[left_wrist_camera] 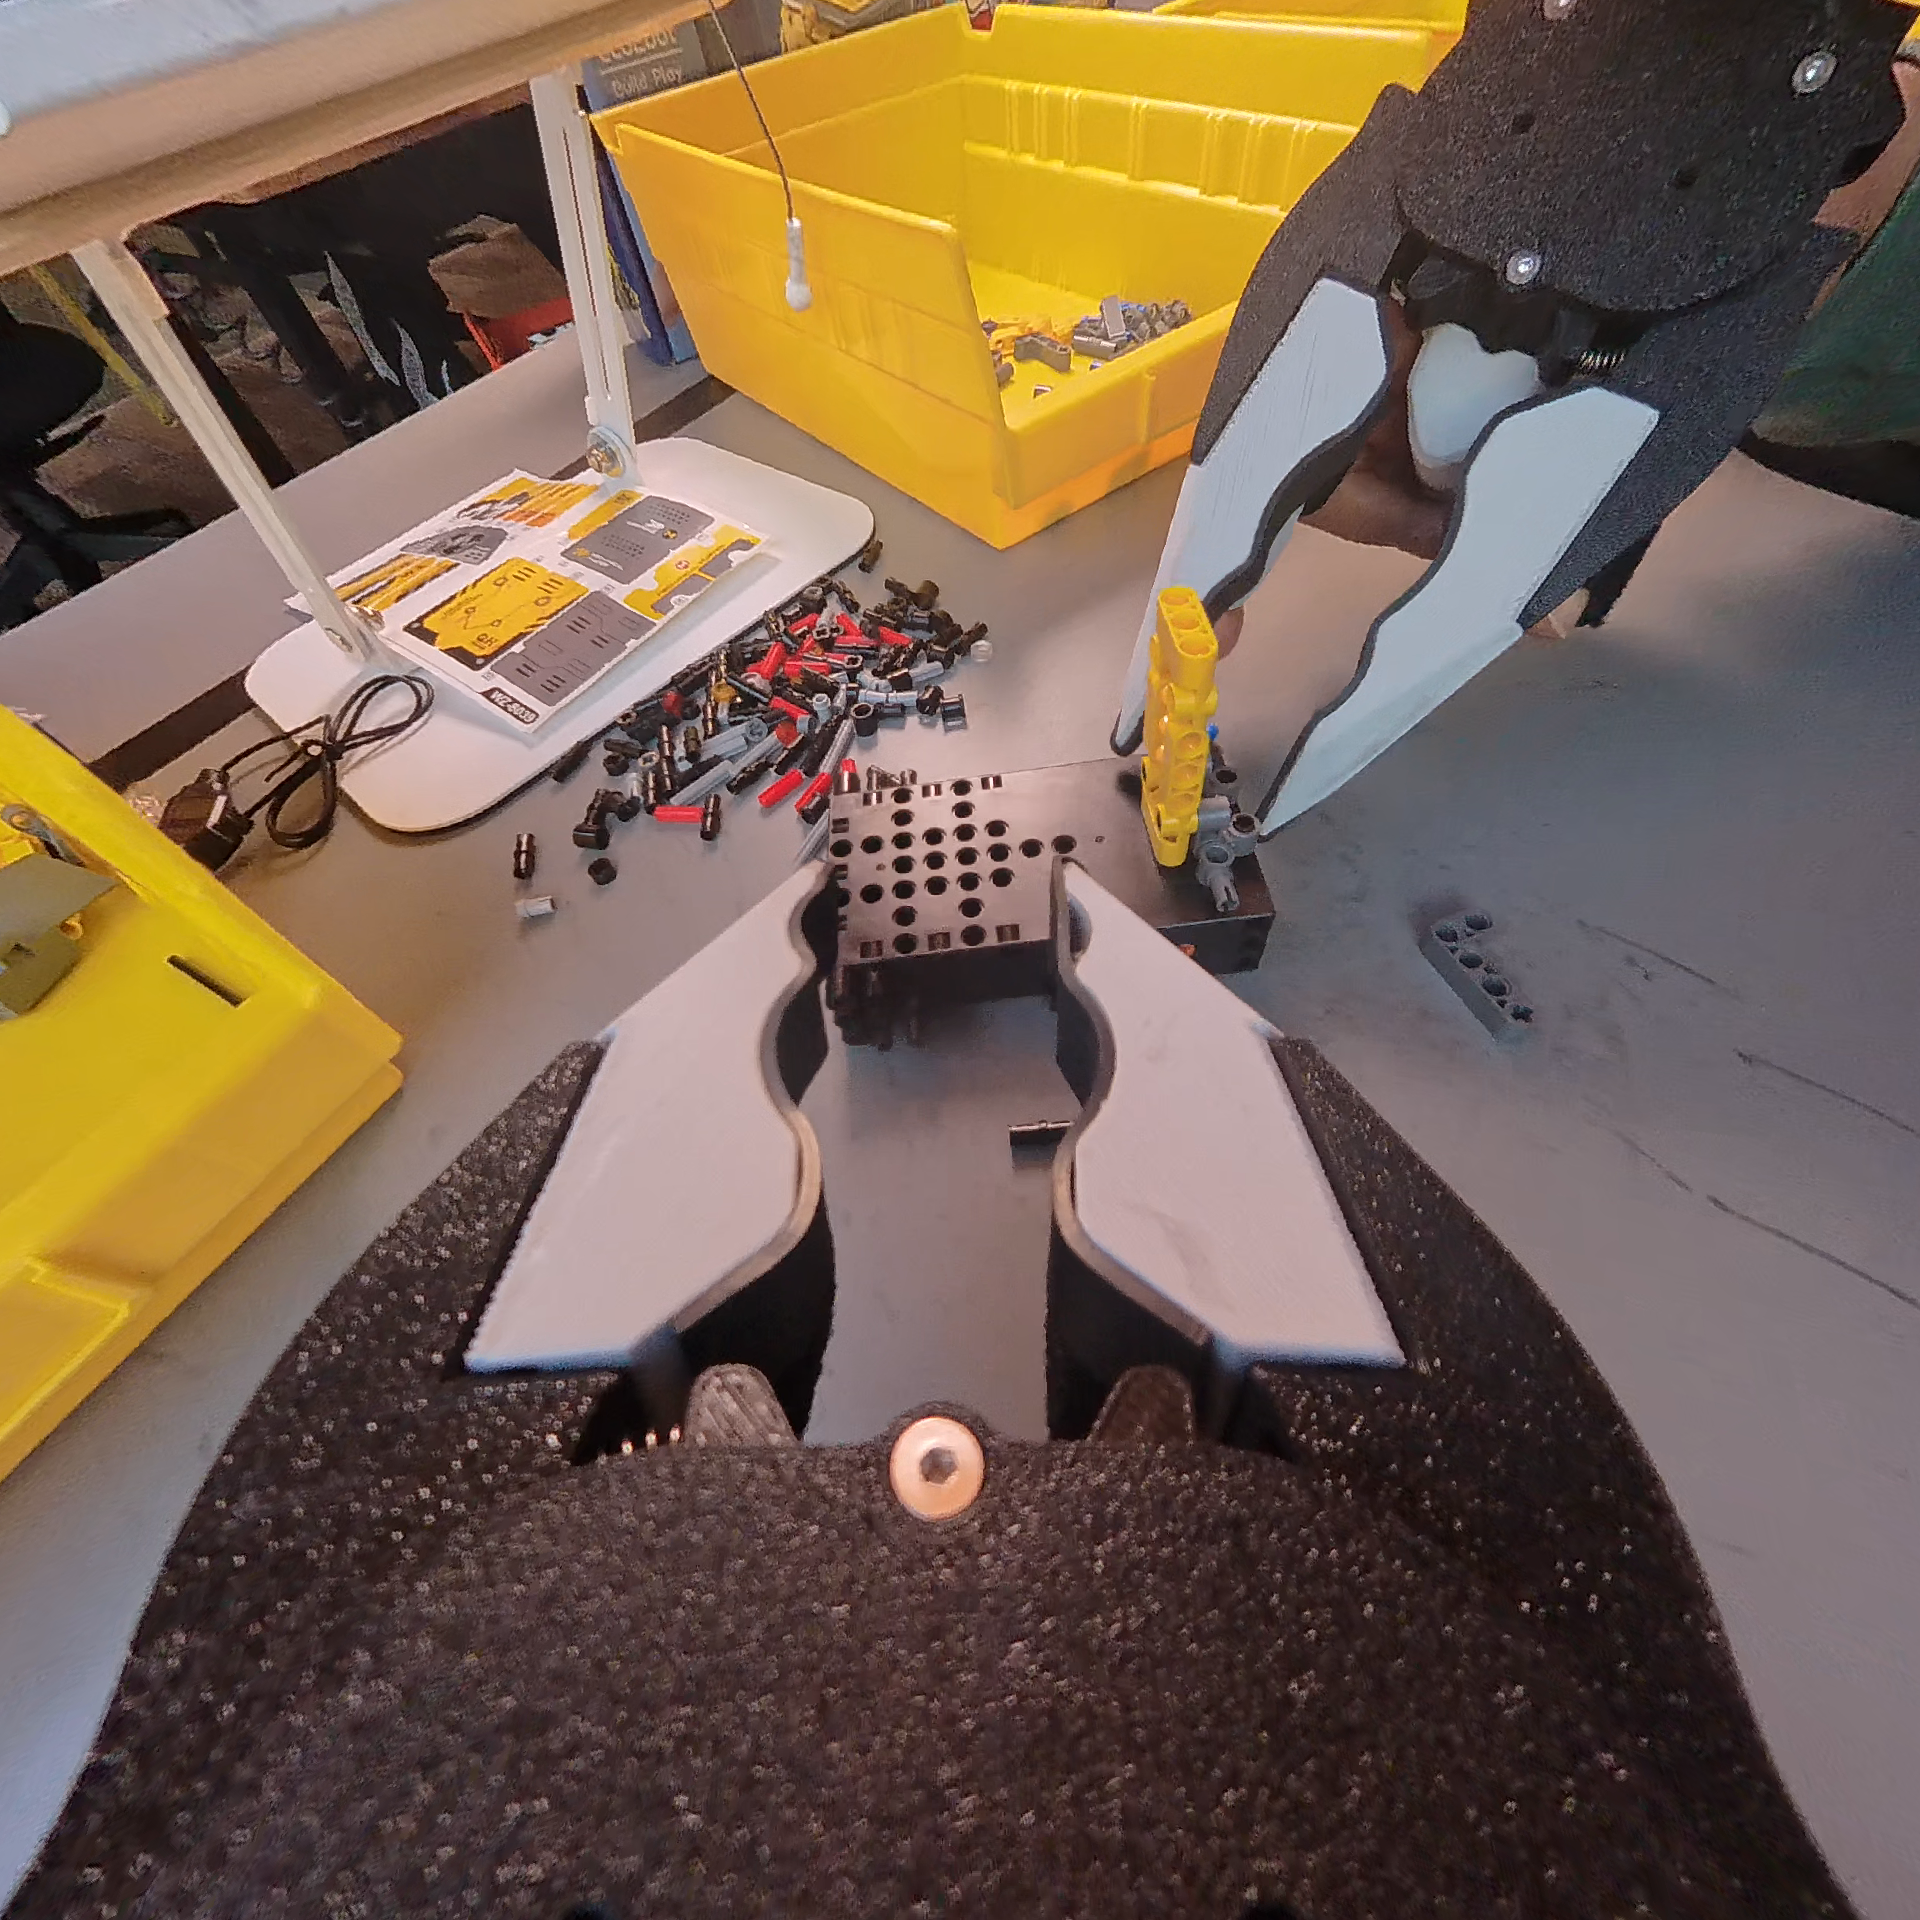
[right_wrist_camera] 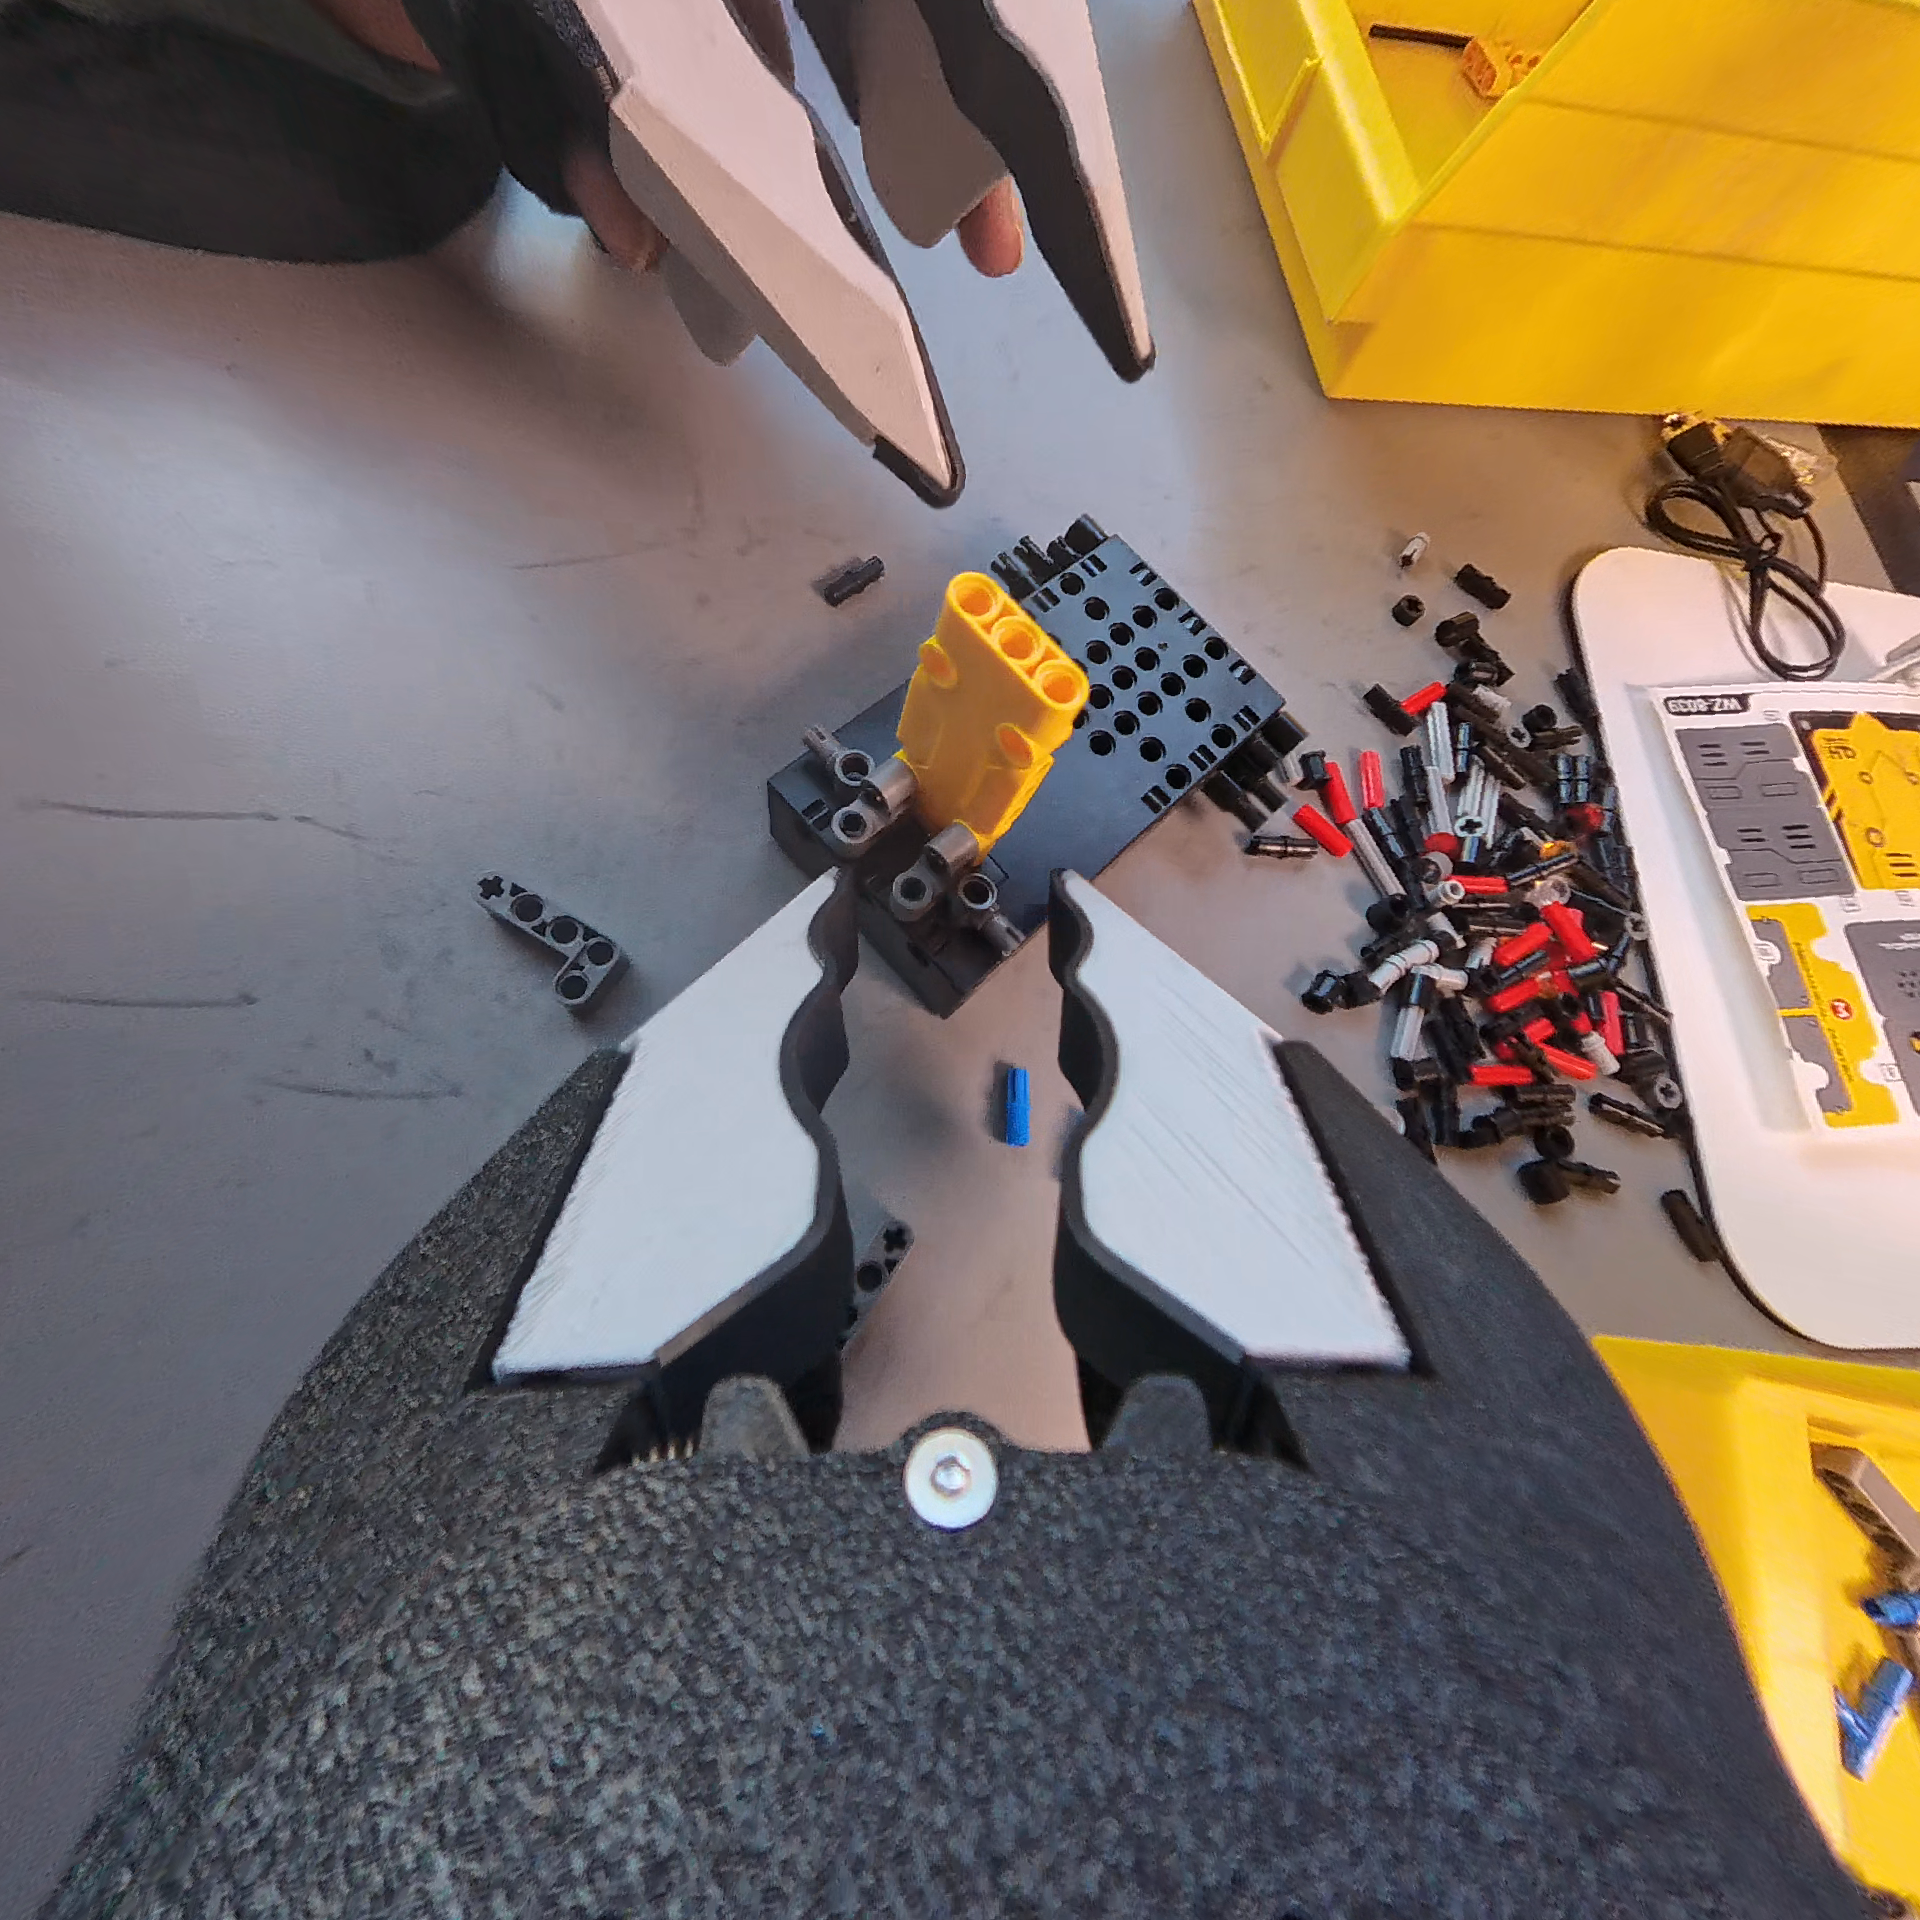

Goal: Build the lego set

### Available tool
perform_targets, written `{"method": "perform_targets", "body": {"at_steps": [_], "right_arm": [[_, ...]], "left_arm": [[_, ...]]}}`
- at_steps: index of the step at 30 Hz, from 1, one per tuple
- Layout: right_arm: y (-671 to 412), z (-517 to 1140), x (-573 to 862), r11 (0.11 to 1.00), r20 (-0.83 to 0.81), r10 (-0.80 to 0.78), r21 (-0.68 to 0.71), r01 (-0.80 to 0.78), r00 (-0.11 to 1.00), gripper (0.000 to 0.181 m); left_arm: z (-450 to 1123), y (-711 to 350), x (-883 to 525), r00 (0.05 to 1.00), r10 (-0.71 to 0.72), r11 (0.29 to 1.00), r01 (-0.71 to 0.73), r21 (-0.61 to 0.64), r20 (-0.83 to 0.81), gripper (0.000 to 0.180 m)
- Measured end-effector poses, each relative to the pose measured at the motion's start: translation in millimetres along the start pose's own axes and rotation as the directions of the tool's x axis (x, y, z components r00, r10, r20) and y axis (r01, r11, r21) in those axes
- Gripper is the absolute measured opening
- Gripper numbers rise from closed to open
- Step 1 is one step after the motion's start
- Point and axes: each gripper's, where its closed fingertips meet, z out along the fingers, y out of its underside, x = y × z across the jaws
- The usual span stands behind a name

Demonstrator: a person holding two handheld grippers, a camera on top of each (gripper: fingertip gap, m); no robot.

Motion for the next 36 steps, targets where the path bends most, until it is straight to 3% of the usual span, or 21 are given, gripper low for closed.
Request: {"method": "perform_targets", "body": {"at_steps": [12,18,25,30,36], "right_arm": [[-2,3,-2,1.0,-0.011,0.007,0.027,-0.007,1.0,0.026],[-2,0,-5,0.999,-0.011,0.013,0.034,-0.012,1.0,0.018],[-3,0,-7,0.997,0.007,-0.016,0.074,0.015,1.0,0.017],[-3,1,-7,0.996,0.01,-0.016,0.092,0.015,1.0,0.017],[-8,-10,-9,0.988,0.038,0.01,0.154,-0.016,0.999,0.019]], "left_arm": [[3,3,1,1.0,-0.011,1.0,0.01,-0.026,-0.026,0.036],[3,2,11,0.997,0.049,0.999,-0.05,-0.02,-0.06,0.032],[16,-16,44,0.965,0.071,0.997,-0.069,0.014,-0.251,0.032],[28,-16,48,0.939,0.116,0.989,-0.141,-0.053,-0.323,0.008],[23,-14,52,0.914,0.022,0.996,-0.053,-0.065,-0.405,0.007]]}}
